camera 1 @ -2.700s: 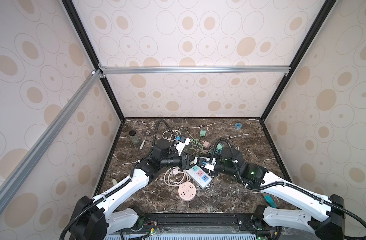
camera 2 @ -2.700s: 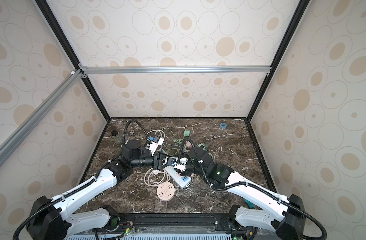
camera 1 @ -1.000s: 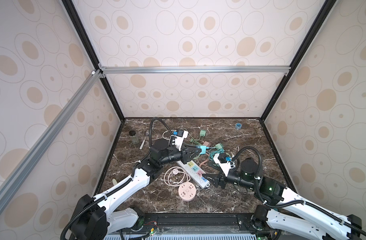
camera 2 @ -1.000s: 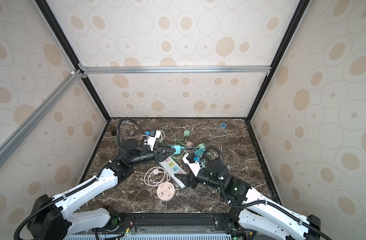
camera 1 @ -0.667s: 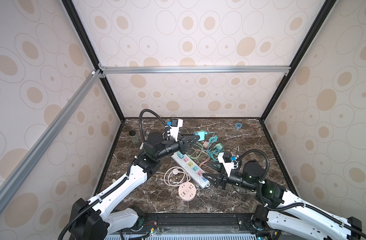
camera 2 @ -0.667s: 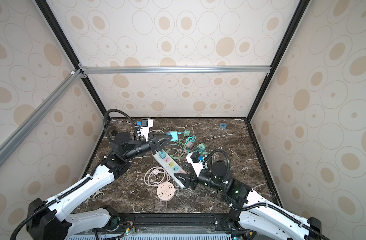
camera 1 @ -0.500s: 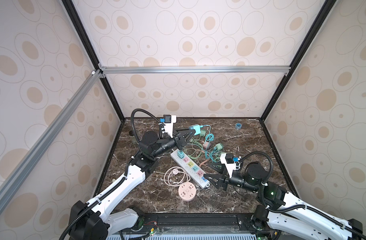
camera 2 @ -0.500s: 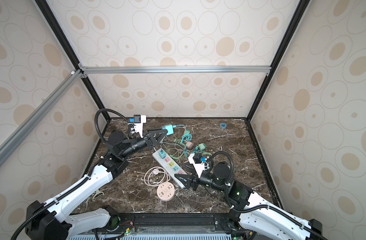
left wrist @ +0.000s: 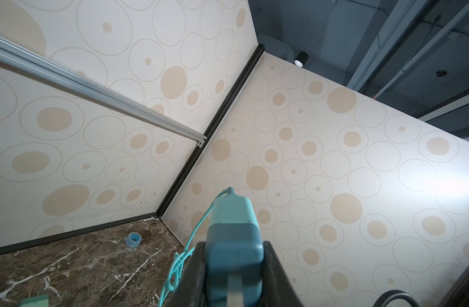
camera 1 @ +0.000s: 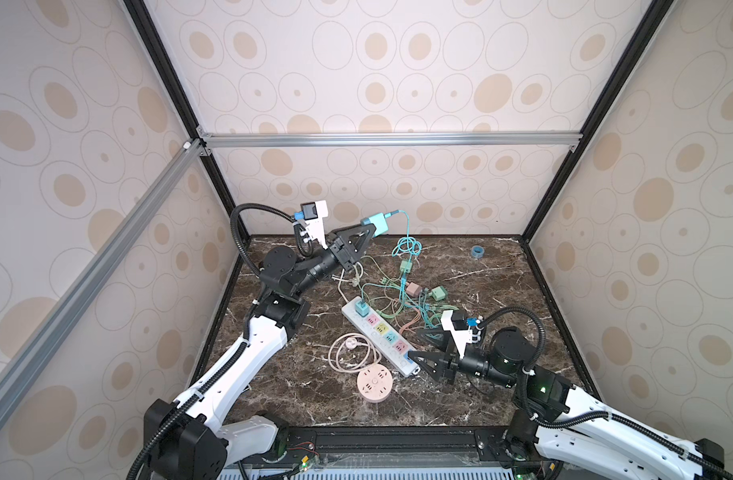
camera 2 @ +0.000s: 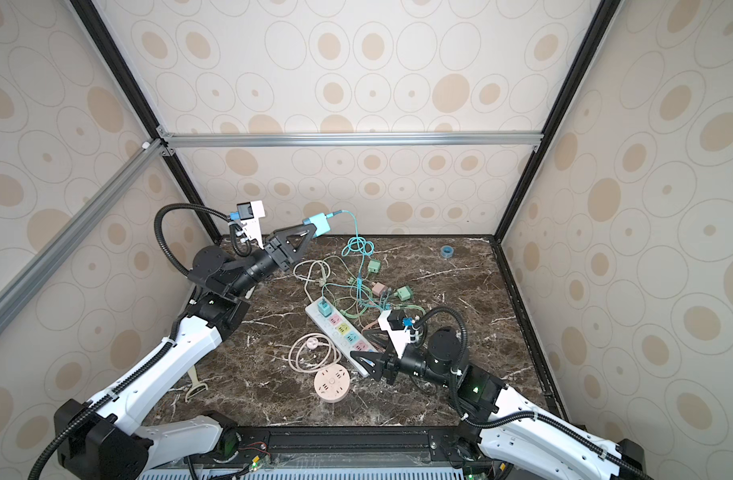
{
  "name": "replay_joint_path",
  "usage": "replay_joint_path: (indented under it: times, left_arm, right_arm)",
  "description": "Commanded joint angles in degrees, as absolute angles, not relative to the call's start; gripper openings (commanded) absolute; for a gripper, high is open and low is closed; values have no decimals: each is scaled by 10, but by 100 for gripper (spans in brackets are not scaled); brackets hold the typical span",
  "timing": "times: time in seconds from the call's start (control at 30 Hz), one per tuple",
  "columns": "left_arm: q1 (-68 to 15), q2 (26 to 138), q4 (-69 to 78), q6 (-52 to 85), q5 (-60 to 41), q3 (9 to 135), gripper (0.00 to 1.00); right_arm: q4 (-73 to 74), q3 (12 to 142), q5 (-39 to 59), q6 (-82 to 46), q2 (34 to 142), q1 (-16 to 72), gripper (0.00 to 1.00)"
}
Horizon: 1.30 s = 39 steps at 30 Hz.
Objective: Insert the plug
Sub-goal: 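Raise the teal charger high with the left gripper, then bring the charger to the right gripper and grasp it with both grippers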
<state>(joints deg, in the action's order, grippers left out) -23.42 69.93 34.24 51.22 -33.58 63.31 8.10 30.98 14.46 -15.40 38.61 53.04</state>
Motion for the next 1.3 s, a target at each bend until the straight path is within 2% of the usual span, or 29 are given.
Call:
replay_joint_path:
  times: [0.0, 0.17, 0.33, 0.5, 0.6, 0.93, 1.27]
  left_arm:
    - [-216, 708, 330, 521, -330, 695, 0]
    - [-200, 730, 263, 507, -306, 751, 0]
    - [-201, 750, 90, 431, -241, 811, 0]
    - [-202, 739, 266, 492, -398, 721, 0]
    - [-212, 736, 295, 500, -435, 689, 0]
    - [-278, 697, 315, 454, -435, 593, 0]
    - [-328, 655, 489, 510, -402, 402, 0]
  right_arm:
    - [102, 302, 146, -160, 383, 533, 65]
    - [95, 299, 136, -157, 373, 533, 65]
    - [87, 295, 124, -155, 364, 533, 65]
    - [97, 294, 119, -157, 369, 533, 67]
    - [117, 299, 125, -164, 382, 532, 67]
    - [221, 297, 119, -211, 423, 530, 70]
    - [336, 264, 76, -268, 446, 526, 71]
